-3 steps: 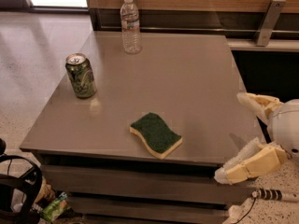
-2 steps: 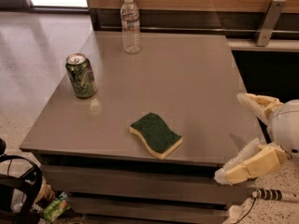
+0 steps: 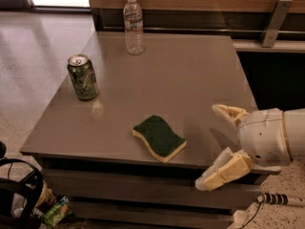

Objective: Move sponge near water bottle

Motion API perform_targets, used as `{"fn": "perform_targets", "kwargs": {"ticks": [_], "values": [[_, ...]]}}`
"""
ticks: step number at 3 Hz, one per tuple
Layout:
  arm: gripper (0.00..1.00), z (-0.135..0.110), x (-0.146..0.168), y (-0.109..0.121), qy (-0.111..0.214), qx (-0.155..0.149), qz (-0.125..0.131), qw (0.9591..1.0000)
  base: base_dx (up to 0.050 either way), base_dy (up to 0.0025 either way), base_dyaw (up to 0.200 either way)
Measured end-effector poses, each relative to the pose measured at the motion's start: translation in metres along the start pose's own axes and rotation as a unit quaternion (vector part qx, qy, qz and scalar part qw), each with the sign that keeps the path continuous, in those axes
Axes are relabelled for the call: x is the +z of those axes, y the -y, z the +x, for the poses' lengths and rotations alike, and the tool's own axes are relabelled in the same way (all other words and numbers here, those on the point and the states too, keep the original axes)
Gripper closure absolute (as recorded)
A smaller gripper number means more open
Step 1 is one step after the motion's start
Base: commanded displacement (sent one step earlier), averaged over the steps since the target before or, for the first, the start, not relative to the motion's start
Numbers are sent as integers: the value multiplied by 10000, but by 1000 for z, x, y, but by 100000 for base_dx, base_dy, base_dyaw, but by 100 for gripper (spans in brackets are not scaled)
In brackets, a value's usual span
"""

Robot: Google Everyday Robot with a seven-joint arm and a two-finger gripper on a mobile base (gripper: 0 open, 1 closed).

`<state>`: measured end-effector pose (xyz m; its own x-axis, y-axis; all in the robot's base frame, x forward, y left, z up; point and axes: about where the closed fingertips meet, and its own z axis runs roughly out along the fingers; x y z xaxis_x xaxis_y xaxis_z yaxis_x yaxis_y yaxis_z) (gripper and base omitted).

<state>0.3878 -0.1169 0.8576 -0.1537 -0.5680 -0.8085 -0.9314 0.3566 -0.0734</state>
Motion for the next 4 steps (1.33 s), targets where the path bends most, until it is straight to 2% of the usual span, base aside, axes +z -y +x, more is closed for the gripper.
{"fn": "perform_targets", "kwargs": {"ticks": [2, 4], "values": [[0, -18, 49, 7, 213, -276, -403, 9986, 0, 0, 0], [0, -12, 67, 3, 359, -207, -576, 9975, 0, 0, 0]]}}
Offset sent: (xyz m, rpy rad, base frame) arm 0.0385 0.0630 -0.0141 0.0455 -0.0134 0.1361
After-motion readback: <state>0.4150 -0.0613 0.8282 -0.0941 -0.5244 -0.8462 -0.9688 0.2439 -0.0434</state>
